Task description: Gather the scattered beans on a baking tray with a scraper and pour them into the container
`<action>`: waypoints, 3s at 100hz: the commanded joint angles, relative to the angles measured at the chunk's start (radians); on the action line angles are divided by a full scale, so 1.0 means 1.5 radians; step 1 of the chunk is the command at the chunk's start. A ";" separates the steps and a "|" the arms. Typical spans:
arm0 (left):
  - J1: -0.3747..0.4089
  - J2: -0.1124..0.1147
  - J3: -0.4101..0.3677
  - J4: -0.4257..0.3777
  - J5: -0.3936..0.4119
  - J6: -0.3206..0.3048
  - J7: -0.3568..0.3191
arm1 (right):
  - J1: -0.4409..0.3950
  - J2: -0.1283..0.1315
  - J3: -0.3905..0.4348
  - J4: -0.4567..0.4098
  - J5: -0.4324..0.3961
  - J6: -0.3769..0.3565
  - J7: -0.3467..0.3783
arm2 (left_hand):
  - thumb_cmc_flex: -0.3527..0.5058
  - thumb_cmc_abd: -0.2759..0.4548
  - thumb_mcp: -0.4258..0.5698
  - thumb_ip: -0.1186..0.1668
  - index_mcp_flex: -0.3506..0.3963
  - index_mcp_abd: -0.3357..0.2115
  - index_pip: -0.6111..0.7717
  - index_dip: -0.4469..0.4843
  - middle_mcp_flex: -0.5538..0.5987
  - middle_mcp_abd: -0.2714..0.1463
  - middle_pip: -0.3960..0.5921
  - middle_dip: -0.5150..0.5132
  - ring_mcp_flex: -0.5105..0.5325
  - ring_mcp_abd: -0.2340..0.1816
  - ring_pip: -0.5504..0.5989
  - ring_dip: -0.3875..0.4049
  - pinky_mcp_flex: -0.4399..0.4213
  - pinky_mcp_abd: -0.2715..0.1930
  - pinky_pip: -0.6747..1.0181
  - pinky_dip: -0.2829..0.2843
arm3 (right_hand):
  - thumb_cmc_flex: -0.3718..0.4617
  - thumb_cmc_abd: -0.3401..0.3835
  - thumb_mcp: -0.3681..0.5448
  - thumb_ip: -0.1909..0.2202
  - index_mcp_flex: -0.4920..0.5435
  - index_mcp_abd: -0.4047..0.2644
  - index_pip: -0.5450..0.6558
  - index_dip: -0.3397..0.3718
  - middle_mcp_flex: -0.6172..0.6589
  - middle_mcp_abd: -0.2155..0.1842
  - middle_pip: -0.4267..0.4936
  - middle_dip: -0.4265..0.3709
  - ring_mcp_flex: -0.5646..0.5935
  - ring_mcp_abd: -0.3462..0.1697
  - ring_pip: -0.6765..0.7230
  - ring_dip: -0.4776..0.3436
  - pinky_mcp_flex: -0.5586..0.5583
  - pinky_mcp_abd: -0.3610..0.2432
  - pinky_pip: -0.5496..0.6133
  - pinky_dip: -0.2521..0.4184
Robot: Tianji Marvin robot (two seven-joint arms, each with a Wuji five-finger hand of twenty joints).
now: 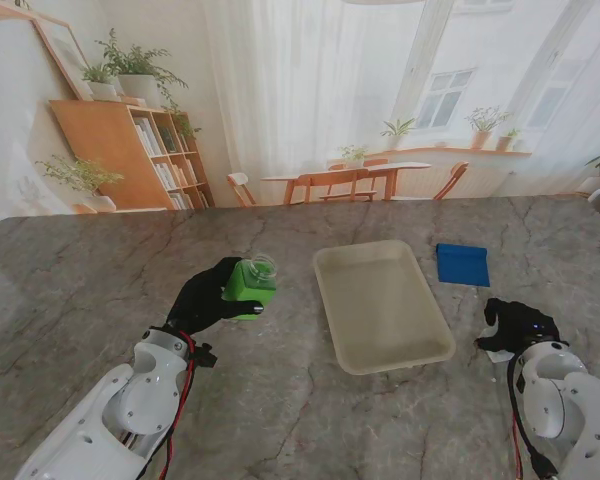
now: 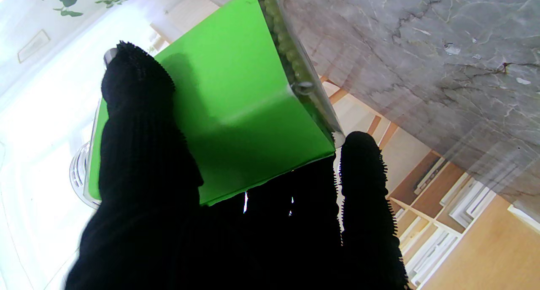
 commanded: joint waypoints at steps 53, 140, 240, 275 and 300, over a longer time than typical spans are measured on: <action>-0.012 -0.007 0.028 0.015 -0.027 -0.036 -0.001 | 0.075 -0.024 -0.022 -0.173 0.131 -0.021 0.015 | 0.185 0.087 0.120 0.062 0.062 -0.113 0.105 0.024 0.083 -0.119 0.108 0.055 0.011 -0.019 0.020 0.011 -0.006 0.008 0.000 0.024 | 0.237 0.006 0.103 0.015 0.023 -0.027 0.027 -0.033 0.064 -0.078 0.085 0.014 0.035 -0.128 0.025 0.012 0.018 -0.140 0.017 -0.005; -0.012 -0.015 0.038 0.019 -0.122 -0.084 -0.025 | 0.192 -0.044 -0.218 -0.167 0.224 -0.298 -0.087 | 0.186 0.068 0.119 0.060 0.085 -0.132 0.148 -0.034 0.107 -0.117 0.107 0.040 0.026 -0.015 0.022 0.008 0.000 0.010 -0.003 0.021 | 0.223 0.038 0.084 0.020 -0.014 -0.056 0.048 -0.039 0.042 -0.109 0.093 0.014 0.025 -0.162 0.006 0.026 0.008 -0.180 -0.002 0.002; -0.016 -0.014 0.057 0.024 -0.156 -0.145 -0.048 | 0.338 -0.037 -0.316 -0.064 0.216 -0.586 -0.051 | 0.182 0.053 0.118 0.057 0.119 -0.145 0.134 -0.061 0.124 -0.116 0.102 0.031 0.039 -0.016 0.019 0.003 0.010 0.010 -0.007 0.019 | 0.191 0.031 0.106 0.004 -0.016 -0.103 0.073 -0.060 0.053 -0.145 0.094 0.006 0.040 -0.190 -0.013 0.041 0.012 -0.210 -0.008 0.027; -0.015 -0.014 0.061 0.022 -0.160 -0.154 -0.050 | 0.388 -0.033 -0.334 -0.032 0.198 -0.643 -0.035 | 0.180 0.051 0.119 0.058 0.121 -0.151 0.133 -0.062 0.125 -0.119 0.101 0.030 0.040 -0.018 0.018 0.002 0.010 0.010 -0.008 0.019 | 0.185 0.025 0.117 -0.003 -0.011 -0.122 0.080 -0.065 0.060 -0.160 0.088 0.009 0.046 -0.196 -0.021 0.048 0.014 -0.215 -0.009 0.033; -0.011 -0.014 0.062 0.017 -0.158 -0.160 -0.049 | 0.419 -0.032 -0.351 -0.007 0.201 -0.671 -0.022 | 0.180 0.050 0.119 0.058 0.123 -0.153 0.134 -0.064 0.126 -0.119 0.100 0.028 0.041 -0.018 0.016 0.001 0.012 0.008 -0.010 0.018 | 0.176 0.017 0.126 -0.008 -0.007 -0.150 0.090 -0.069 0.068 -0.176 0.084 0.010 0.050 -0.203 -0.026 0.054 0.014 -0.216 -0.010 0.037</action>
